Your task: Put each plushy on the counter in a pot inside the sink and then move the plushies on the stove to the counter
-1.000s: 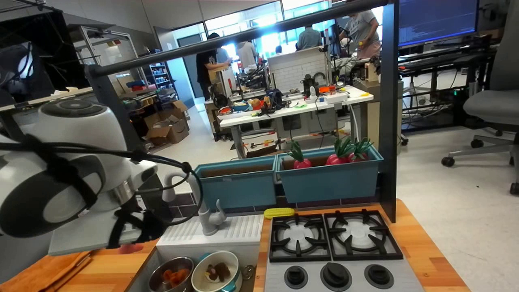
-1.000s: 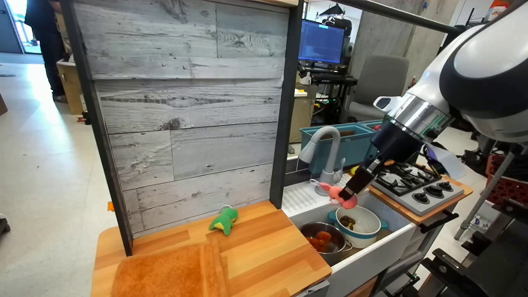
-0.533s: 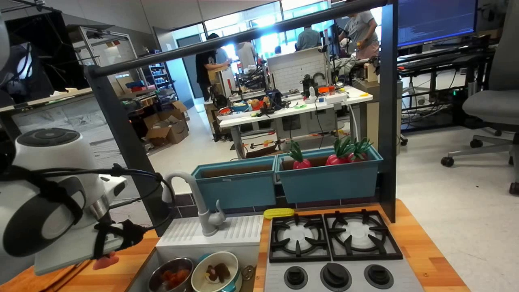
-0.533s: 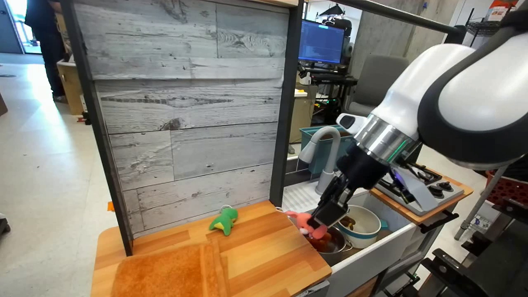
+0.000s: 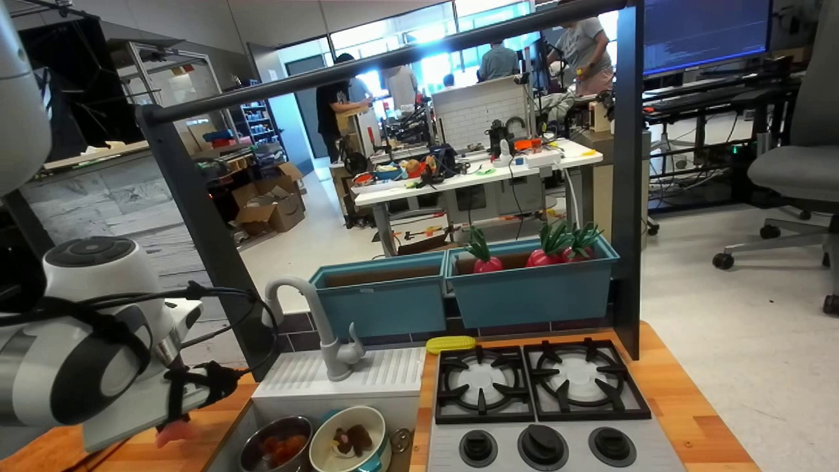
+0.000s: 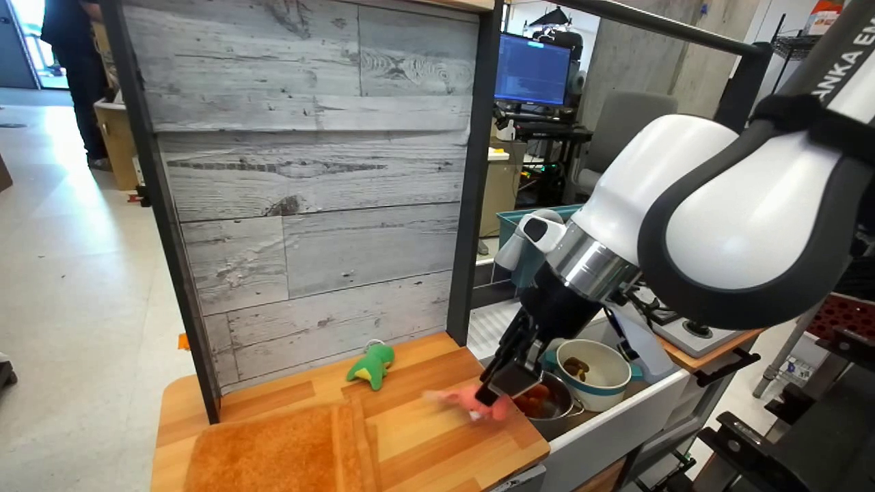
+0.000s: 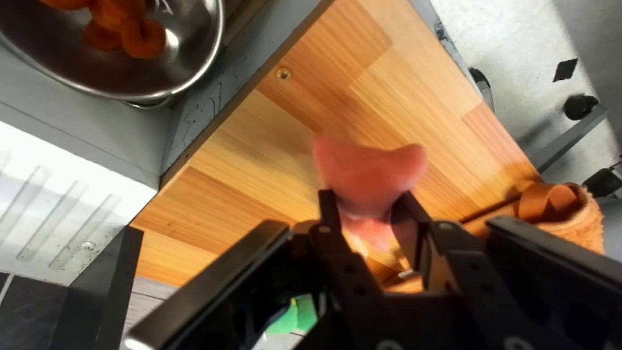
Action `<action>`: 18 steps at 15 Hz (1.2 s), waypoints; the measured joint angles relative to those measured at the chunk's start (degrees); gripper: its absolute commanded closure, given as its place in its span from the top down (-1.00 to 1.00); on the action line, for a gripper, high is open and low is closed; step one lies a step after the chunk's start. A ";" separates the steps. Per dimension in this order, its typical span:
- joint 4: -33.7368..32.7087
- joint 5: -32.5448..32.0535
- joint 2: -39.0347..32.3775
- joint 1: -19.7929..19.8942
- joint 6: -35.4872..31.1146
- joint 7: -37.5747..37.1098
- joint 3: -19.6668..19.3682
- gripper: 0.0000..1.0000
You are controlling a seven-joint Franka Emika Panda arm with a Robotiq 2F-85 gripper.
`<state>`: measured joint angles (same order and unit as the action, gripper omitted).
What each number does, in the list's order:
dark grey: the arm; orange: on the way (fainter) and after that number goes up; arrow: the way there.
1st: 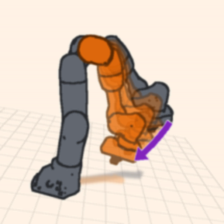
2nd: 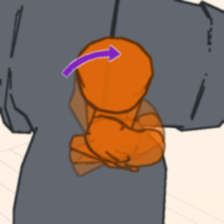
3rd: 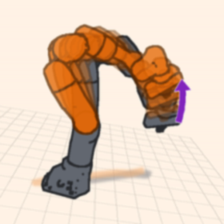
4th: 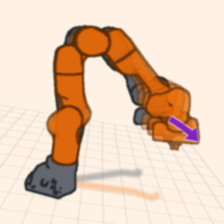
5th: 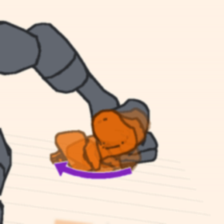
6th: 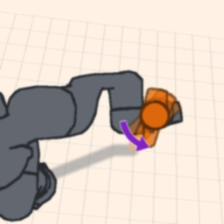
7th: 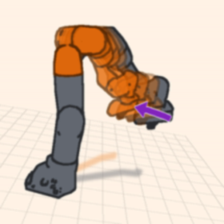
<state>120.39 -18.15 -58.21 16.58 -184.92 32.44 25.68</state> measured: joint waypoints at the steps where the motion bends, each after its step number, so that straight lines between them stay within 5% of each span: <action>1: -0.43 -0.28 -0.21 -0.65 -0.26 -0.01 -0.86 0.44; 5: -0.29 -0.87 0.01 -0.84 -1.82 -0.17 -2.54 0.98; 11: 6.83 -2.90 7.89 4.20 -5.07 -4.08 -3.74 1.00; 18: 8.00 0.10 21.81 3.37 4.59 -12.18 -18.35 1.00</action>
<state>128.39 -18.05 -36.40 19.95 -180.34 20.26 7.33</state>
